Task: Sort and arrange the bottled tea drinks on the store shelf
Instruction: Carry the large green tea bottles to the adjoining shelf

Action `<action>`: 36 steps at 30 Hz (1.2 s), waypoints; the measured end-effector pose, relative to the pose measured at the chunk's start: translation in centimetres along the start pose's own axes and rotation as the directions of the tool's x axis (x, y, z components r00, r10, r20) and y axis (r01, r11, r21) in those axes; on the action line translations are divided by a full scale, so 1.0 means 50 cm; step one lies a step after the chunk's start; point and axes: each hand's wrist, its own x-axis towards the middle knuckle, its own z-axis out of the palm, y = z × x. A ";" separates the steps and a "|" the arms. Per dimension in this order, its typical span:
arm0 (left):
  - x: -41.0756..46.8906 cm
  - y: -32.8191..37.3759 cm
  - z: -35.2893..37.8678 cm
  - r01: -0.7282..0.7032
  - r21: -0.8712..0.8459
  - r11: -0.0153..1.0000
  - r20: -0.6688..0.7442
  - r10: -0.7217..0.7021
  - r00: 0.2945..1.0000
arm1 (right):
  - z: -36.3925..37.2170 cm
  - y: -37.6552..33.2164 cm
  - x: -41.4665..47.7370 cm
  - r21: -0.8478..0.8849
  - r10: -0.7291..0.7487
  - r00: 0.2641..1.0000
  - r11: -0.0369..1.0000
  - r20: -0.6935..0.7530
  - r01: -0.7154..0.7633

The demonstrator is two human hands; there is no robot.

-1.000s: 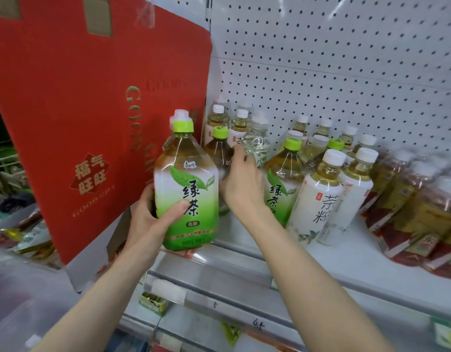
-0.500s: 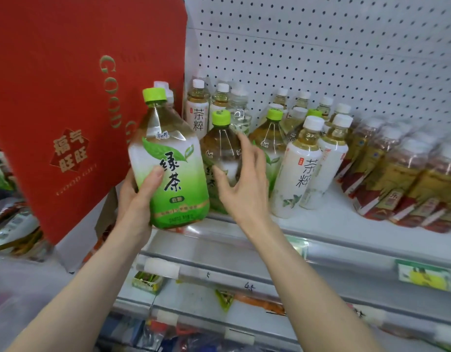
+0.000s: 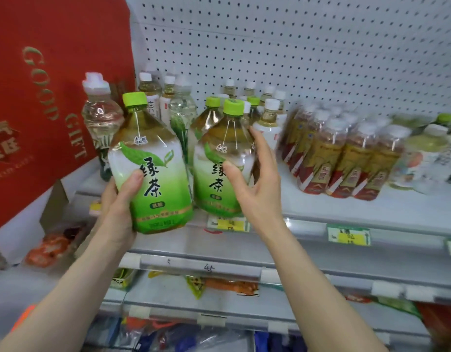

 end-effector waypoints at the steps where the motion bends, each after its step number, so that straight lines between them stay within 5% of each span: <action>1: -0.016 -0.003 0.019 0.004 0.006 1.000 0.013 -0.004 1.000 | -0.029 0.003 -0.006 -0.006 -0.004 1.000 1.000 -0.002 0.004; 20: -0.388 -0.205 0.597 0.193 -0.026 0.981 0.376 -0.169 0.911 | -0.780 0.110 -0.178 -0.210 0.110 0.971 0.965 -0.211 -0.155; 36: -0.399 -0.368 1.109 0.227 -0.038 0.973 0.640 -0.151 0.754 | -1.215 0.263 -0.116 -0.338 0.071 0.857 0.900 -0.510 -0.276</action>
